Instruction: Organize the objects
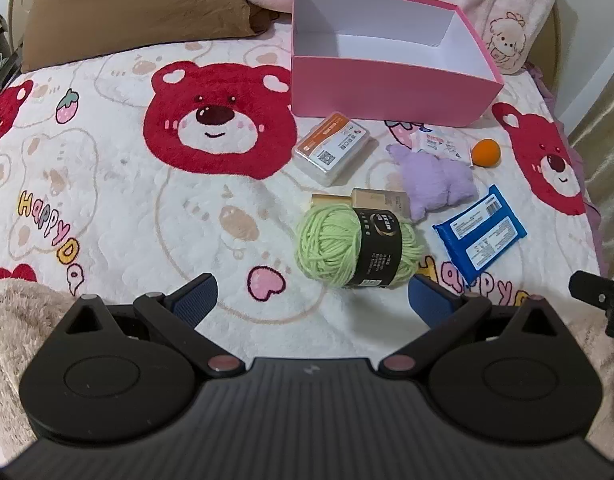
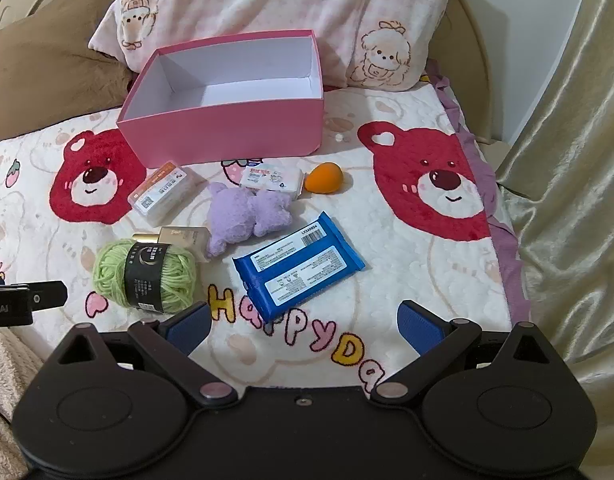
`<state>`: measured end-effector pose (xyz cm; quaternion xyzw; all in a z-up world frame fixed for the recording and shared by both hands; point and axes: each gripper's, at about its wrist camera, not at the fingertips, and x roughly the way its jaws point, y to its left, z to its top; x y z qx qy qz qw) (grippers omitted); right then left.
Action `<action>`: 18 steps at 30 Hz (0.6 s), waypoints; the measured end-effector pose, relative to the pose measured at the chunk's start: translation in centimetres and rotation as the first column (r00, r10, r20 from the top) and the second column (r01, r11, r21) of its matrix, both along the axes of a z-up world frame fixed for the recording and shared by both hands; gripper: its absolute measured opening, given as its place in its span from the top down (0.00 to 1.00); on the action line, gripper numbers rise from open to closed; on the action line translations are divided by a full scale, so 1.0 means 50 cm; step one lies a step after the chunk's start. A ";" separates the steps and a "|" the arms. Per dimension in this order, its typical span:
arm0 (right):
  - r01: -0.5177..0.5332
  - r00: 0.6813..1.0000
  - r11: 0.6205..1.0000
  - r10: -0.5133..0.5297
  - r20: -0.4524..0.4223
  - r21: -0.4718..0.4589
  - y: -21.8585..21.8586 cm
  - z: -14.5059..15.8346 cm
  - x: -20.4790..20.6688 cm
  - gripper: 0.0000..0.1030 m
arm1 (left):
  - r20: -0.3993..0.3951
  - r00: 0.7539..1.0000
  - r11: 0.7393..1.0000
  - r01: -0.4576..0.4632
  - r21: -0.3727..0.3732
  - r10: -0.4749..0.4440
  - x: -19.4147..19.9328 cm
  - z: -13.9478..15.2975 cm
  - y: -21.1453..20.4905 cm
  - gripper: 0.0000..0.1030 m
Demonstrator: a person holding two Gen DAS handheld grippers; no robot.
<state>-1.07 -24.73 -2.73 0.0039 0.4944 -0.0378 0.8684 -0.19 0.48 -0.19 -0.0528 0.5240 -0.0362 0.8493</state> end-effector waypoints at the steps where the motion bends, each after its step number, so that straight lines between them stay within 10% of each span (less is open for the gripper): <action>1: 0.001 1.000 1.000 -0.001 0.000 0.000 0.000 0.000 0.001 0.02 | 0.003 1.000 1.000 0.003 -0.003 -0.003 0.000 0.002 0.000 0.00; 7: 0.003 1.000 1.000 -0.003 0.000 -0.003 0.001 0.000 0.000 0.02 | -0.012 1.000 0.993 0.008 -0.115 -0.010 0.003 0.005 0.007 0.00; 18: 0.003 1.000 1.000 -0.003 -0.006 -0.007 -0.002 -0.003 -0.002 0.02 | -0.062 0.998 1.000 0.018 -0.003 -0.019 0.006 -0.022 0.006 0.00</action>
